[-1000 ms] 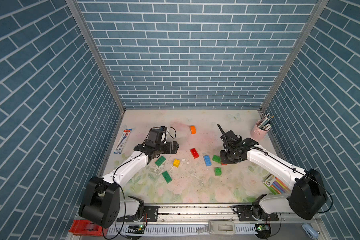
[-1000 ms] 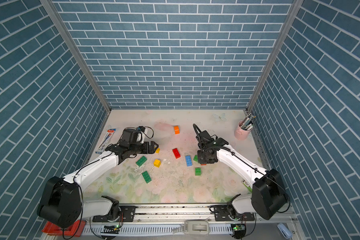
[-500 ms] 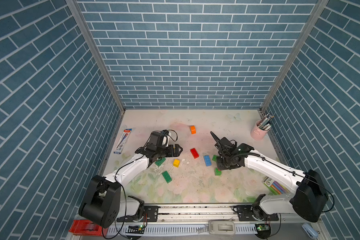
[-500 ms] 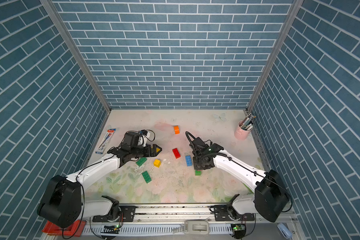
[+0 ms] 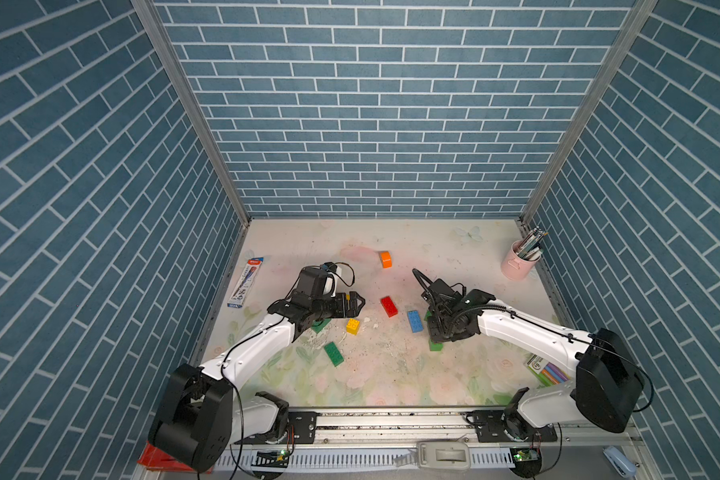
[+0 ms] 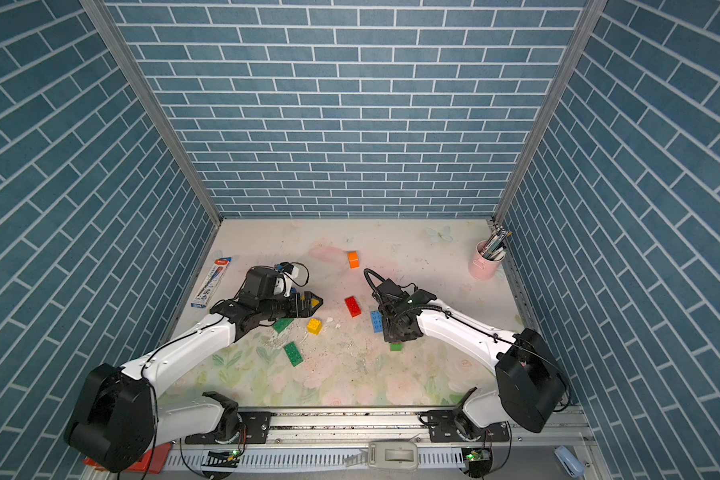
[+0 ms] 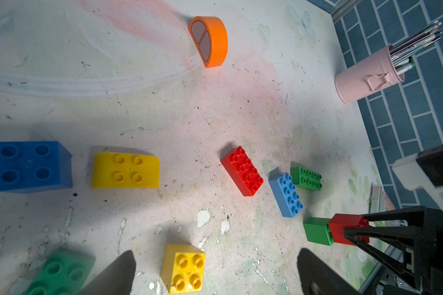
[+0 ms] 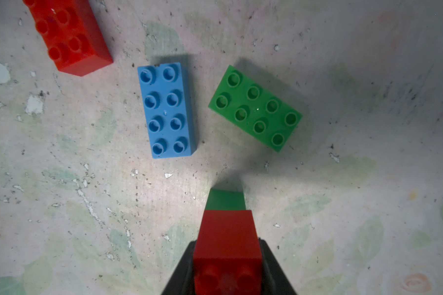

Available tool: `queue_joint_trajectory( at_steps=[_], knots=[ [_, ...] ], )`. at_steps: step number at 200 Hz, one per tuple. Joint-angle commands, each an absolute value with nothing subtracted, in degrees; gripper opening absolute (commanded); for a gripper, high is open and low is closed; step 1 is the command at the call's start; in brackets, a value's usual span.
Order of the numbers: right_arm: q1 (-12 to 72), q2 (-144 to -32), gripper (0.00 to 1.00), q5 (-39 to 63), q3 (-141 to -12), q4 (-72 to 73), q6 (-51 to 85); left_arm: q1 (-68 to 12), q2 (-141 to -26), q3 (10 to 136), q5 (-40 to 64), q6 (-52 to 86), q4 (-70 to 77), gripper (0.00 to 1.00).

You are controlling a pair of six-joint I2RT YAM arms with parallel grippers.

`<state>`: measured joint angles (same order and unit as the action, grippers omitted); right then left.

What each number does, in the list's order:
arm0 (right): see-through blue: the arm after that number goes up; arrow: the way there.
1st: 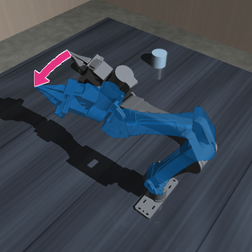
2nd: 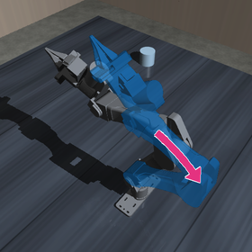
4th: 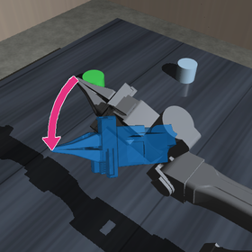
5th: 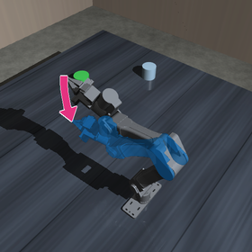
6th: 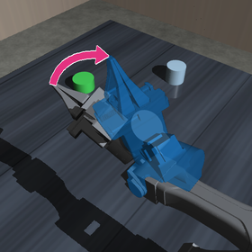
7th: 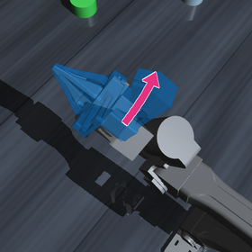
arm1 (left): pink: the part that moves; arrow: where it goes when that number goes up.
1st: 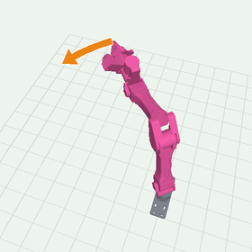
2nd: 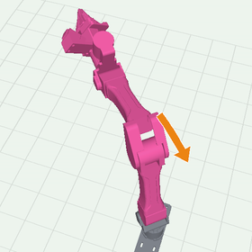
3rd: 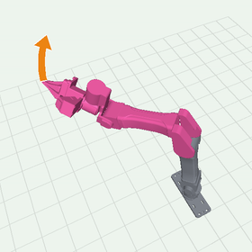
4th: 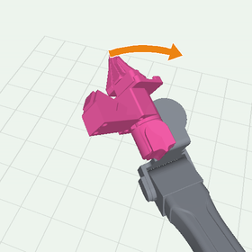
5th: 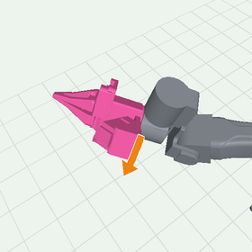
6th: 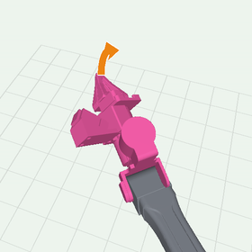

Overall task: Assemble an ice cream with lego
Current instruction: Assemble the lego brick with the lego brick.

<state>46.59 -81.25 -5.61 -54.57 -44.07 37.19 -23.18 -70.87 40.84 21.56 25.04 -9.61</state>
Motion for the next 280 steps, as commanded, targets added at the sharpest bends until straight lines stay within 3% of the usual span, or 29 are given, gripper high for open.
queue_joint_trajectory(
  at_steps=[1,280],
  knots=[
    [47.0,-81.4,0.04,-7.6,-53.5,-44.7,40.5,-23.4,-69.9,40.6,20.5,24.5,-11.2,0.99],
    [51.0,-80.0,0.02,-8.2,-48.8,-45.1,46.3,-23.4,-68.9,41.4,18.2,23.4,-14.2,0.99]
  ],
)
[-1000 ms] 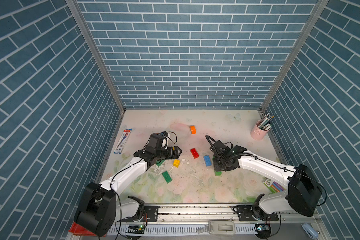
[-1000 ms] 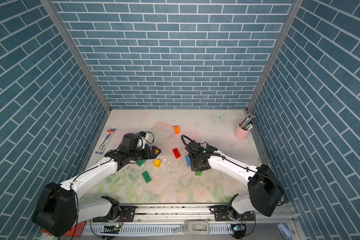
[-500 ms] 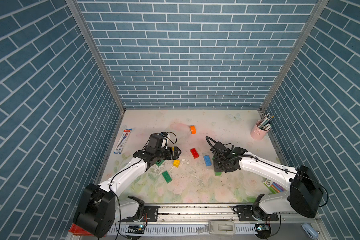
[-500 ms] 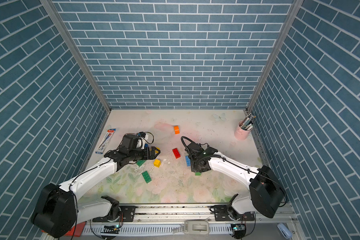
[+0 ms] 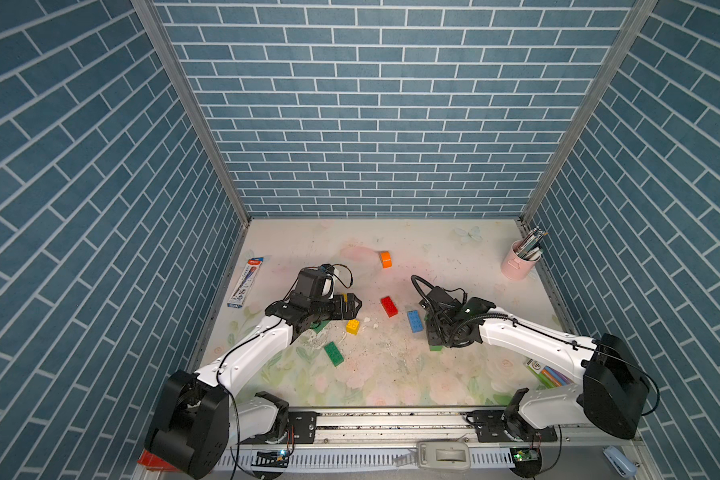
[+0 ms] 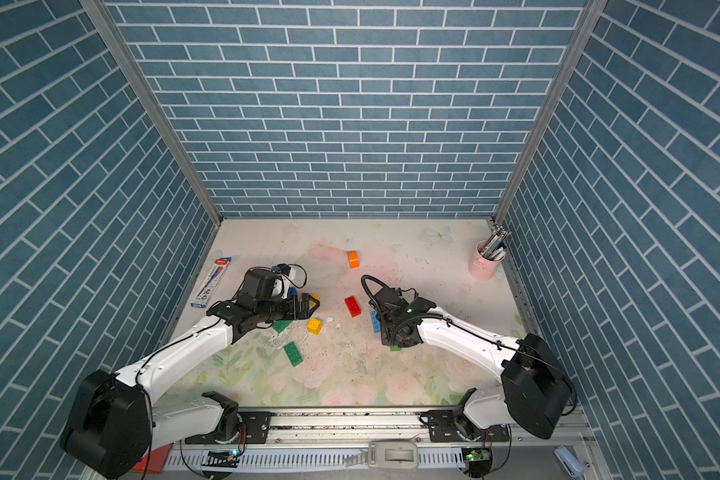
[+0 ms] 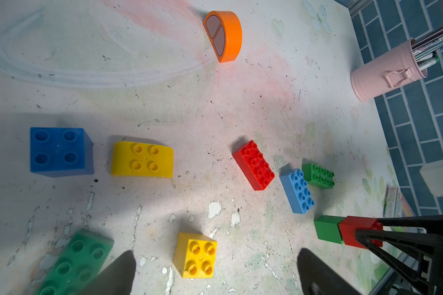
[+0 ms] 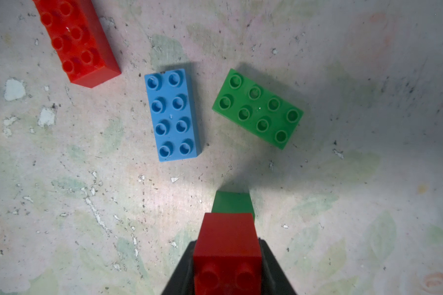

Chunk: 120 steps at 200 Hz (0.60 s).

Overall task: Assemble an ice cream with lego
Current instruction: Assemble the lego brick with the lego brick.

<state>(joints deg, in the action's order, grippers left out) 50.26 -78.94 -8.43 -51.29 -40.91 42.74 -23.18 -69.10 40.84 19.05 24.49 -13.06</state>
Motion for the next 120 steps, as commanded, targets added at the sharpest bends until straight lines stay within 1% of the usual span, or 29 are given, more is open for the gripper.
queue_joint_trajectory(
  at_steps=[1,48,69,99,120],
  knots=[
    [51.0,-80.0,0.02,-8.3,-48.9,-45.1,46.3,-23.4,-68.9,41.5,18.2,23.4,-14.2,0.99],
    [51.0,-80.1,0.02,-8.7,-49.0,-45.0,46.8,-23.4,-68.8,41.5,18.1,23.3,-14.2,1.00],
    [50.9,-83.1,0.02,-7.5,-48.8,-44.5,46.4,-23.4,-68.9,41.5,18.1,23.5,-14.1,1.00],
    [51.0,-89.1,0.00,-7.9,-49.9,-47.6,46.6,-23.5,-68.6,41.7,18.1,23.5,-14.3,1.00],
    [51.0,-89.4,0.00,-5.8,-47.1,-45.5,49.4,-23.4,-68.3,41.6,17.7,23.6,-14.8,1.00]
  ],
)
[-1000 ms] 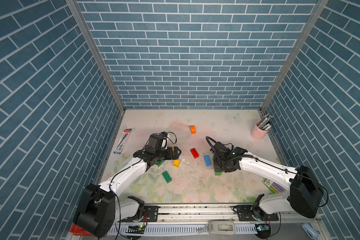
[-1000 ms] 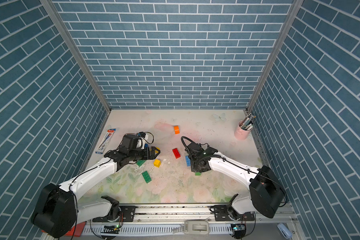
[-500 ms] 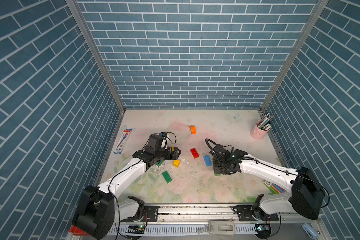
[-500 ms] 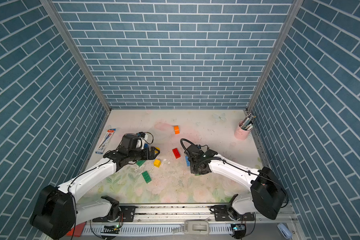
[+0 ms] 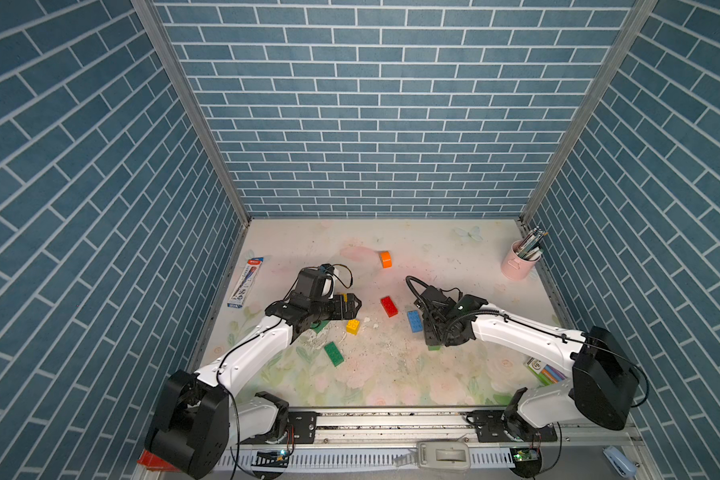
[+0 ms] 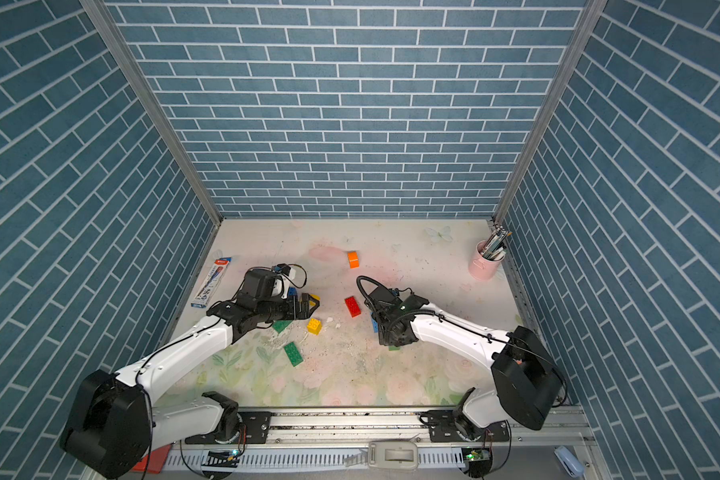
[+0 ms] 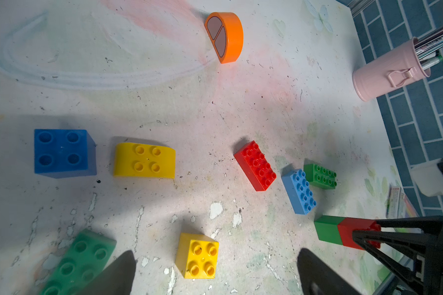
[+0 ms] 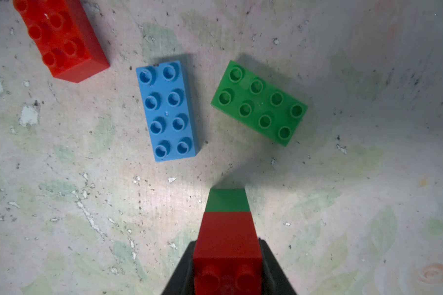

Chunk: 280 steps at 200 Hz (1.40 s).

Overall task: Assemble an ice cream with lego
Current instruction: Assemble the lego brick with the lego brick.

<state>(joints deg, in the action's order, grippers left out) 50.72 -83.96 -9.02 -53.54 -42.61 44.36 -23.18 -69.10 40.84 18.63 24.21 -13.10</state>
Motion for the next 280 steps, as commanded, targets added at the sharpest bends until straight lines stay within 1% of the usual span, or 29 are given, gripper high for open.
queue_joint_trajectory(
  at_steps=[1,24,57,113,189,233,280],
  knots=[
    [51.0,-89.4,0.00,-5.7,-47.0,-45.3,49.6,-23.4,-68.2,41.7,17.7,23.6,-14.8,1.00],
    [51.4,-87.4,0.00,-3.2,-46.1,-43.6,53.0,-23.4,-67.7,41.8,17.2,23.5,-15.5,1.00],
    [52.3,-86.4,0.00,-5.5,-50.1,-49.4,54.7,-23.4,-67.8,42.2,16.9,22.9,-16.0,1.00],
    [52.7,-83.8,0.00,-6.6,-51.2,-53.9,56.0,-23.4,-68.5,42.4,17.1,22.7,-15.6,1.00],
    [52.8,-85.9,0.00,-7.2,-52.3,-52.6,55.3,-23.4,-68.8,42.5,17.0,22.8,-15.4,1.00],
    [52.8,-85.2,0.15,-8.0,-53.1,-53.0,55.2,-23.4,-68.7,42.5,16.6,22.7,-15.4,1.00],
    [52.7,-85.3,0.24,-8.7,-54.0,-52.7,54.9,-23.4,-68.6,42.7,16.1,22.7,-15.6,1.00]
  ],
)
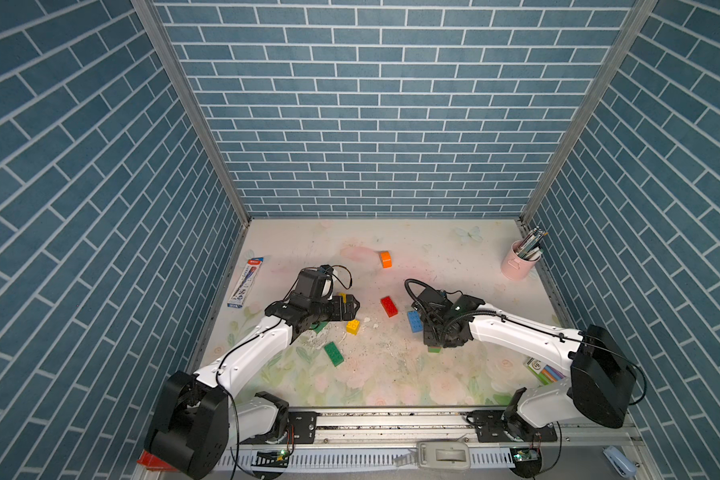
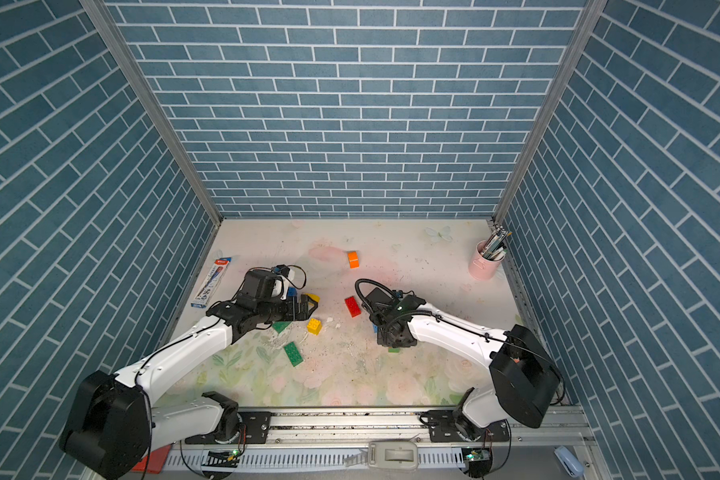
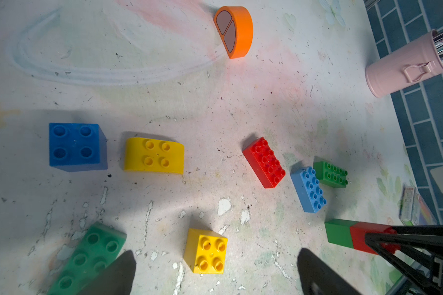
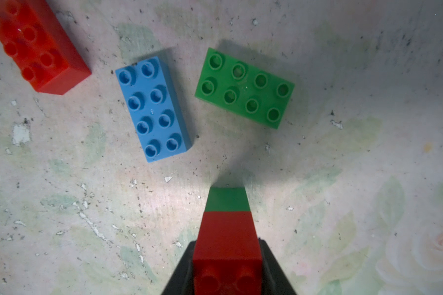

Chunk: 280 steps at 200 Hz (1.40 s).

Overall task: Assemble an ice cream with lego
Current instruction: Assemble the lego brick with the lego brick.

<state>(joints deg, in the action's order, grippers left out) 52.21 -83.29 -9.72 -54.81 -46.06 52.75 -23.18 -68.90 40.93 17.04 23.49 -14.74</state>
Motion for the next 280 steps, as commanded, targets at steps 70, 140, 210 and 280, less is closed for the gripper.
queue_joint_trajectory(
  at_steps=[70,140,210,280],
  knots=[
    [52.6,-85.3,0.40,-9.1,-54.8,-52.4,54.3,-23.4,-67.7,42.7,15.2,22.8,-16.2,1.00],
    [52.7,-85.1,0.52,-9.3,-55.2,-51.3,53.7,-23.4,-67.4,42.7,14.7,22.9,-16.3,1.00],
    [52.3,-80.8,0.78,-11.0,-59.4,-56.1,53.1,-23.5,-66.8,43.0,14.1,22.9,-17.1,1.00],
    [42.8,-83.3,0.80,-9.4,-64.2,-53.7,48.7,-23.4,-67.6,43.1,14.2,22.5,-16.1,1.00]
  ],
)
